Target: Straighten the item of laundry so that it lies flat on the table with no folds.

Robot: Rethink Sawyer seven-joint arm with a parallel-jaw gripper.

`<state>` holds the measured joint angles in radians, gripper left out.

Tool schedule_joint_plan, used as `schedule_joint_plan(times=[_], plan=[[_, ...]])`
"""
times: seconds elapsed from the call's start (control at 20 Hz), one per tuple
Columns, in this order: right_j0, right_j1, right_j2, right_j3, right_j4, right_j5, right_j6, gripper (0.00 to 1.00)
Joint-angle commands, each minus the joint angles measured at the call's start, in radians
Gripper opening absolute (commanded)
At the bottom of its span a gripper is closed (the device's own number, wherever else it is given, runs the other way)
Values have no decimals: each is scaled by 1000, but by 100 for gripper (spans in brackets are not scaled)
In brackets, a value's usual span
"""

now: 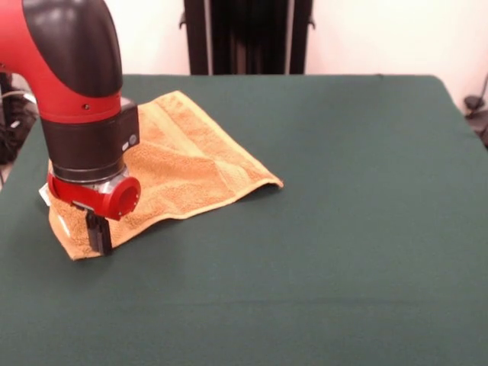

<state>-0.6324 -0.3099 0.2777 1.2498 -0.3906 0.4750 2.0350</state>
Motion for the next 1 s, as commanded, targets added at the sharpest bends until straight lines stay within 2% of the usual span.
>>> schedule_joint_plan(times=[0.05,0.25,0.3,0.5,1.0], plan=[[28,56,166,-92,-38,88,-247,0],[38,65,162,-136,-46,128,-264,0],[37,62,160,-130,-57,115,-249,100],[33,57,164,-113,-75,63,-244,100],[-2,73,233,-123,-108,62,-299,100]])
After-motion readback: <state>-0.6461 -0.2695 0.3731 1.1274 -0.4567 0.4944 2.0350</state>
